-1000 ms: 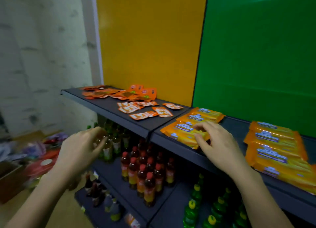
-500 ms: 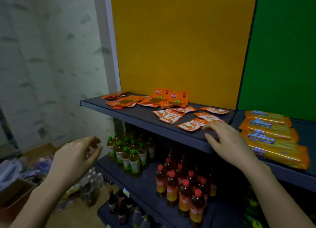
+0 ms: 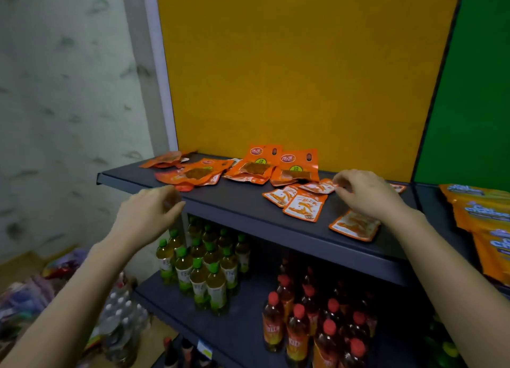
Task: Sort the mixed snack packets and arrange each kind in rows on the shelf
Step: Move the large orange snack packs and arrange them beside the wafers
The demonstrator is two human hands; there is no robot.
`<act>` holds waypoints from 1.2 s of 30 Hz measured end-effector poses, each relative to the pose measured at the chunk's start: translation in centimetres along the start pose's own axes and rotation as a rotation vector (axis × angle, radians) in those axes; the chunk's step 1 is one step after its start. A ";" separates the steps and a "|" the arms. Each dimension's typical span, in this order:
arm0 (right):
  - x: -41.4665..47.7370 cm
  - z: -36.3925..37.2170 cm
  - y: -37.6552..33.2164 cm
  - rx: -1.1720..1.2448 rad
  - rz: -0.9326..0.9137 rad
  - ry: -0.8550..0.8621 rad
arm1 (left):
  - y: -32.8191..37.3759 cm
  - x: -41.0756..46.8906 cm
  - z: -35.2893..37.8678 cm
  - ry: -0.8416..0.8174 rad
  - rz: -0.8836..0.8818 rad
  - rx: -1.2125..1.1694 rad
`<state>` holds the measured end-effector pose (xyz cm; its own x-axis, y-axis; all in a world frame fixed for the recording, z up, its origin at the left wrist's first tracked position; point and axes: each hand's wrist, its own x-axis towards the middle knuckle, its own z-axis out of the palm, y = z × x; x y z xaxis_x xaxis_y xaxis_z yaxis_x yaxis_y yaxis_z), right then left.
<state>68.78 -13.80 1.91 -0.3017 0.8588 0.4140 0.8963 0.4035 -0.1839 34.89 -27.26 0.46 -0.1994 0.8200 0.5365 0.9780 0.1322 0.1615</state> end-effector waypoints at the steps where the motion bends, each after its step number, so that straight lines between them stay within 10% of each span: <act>1: 1.3 0.4 0.0 -0.023 0.023 0.002 | -0.2 1.6 0.7 0.015 0.019 0.013; 12: 13.9 4.5 -0.2 -0.070 0.282 -0.169 | 0.4 17.8 9.5 -0.025 0.095 -0.065; 22: 18.0 8.5 -2.3 -0.137 0.522 -0.412 | 3.1 25.3 16.1 -0.388 -0.040 -0.103; 36: 20.0 8.7 -1.8 0.287 0.798 -0.540 | 3.6 28.9 17.6 -0.674 -0.129 -0.393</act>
<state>58.29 5.41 2.79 0.1823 0.9108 -0.3704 0.8099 -0.3527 -0.4686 33.70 6.67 1.98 -0.1065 0.9889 -0.1034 0.8312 0.1457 0.5366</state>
